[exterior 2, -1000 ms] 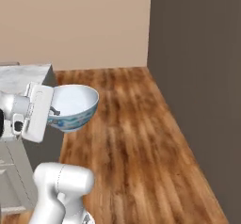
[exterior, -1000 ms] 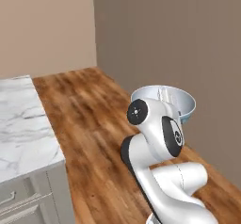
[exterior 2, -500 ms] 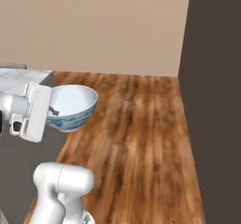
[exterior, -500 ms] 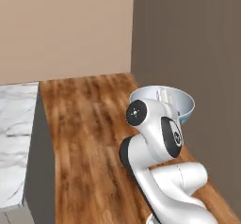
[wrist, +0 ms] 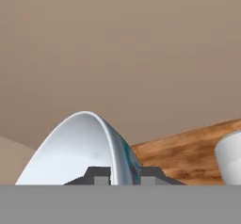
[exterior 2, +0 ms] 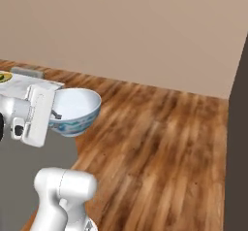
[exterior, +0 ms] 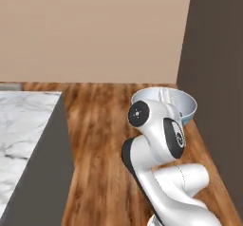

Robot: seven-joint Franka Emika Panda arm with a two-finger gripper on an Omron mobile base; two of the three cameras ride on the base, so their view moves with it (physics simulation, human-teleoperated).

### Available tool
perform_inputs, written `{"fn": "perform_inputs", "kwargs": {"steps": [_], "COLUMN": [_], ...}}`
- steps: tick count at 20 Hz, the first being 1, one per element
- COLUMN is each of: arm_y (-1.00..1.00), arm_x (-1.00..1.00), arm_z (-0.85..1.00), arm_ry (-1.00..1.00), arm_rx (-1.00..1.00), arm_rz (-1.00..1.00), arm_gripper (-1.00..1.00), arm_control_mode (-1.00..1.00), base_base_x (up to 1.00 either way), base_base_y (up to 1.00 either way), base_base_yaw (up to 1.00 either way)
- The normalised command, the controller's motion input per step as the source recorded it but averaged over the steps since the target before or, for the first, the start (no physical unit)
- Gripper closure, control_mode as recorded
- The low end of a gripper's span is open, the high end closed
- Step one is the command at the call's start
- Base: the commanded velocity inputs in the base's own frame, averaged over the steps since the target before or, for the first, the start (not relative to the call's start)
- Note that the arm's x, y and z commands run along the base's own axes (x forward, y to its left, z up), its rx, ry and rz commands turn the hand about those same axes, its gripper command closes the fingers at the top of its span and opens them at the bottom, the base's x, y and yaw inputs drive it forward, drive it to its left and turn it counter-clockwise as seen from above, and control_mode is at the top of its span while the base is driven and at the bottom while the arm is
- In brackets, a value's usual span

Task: Take the smaller bowl and place it next to the appetizer plate on the dining counter , and place the larger bowl next to the plate with cooked food.

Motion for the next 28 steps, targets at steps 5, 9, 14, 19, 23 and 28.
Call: {"fn": "perform_inputs", "kwargs": {"steps": [5, 9, 14, 19, 23, 28], "arm_y": [0.0, 0.0, 0.0, 0.0, 0.0, 0.0], "arm_x": [0.0, 0.0, 0.0, 0.0, 0.0, 0.0], "arm_z": [0.0, 0.0, 0.0, 0.0, 0.0, 0.0], "arm_ry": [0.0, 0.0, 0.0, 0.0, 0.0, 0.0], "arm_rx": [0.0, 0.0, 0.0, 0.0, 0.0, 0.0], "arm_rz": [0.0, 0.0, 0.0, 0.0, 0.0, 0.0], "arm_gripper": [1.0, 1.0, 1.0, 1.0, 1.0, 1.0], "arm_control_mode": [1.0, 1.0, 1.0, 1.0, 1.0, 1.0], "base_base_x": [1.0, 1.0, 1.0, 1.0, 0.73, 0.72], "base_base_y": [-0.7, -0.9, -0.71, -0.56, -0.88, -0.85], "base_base_yaw": [0.45, 0.4, 0.5, 0.59, 0.47, 0.48]}}
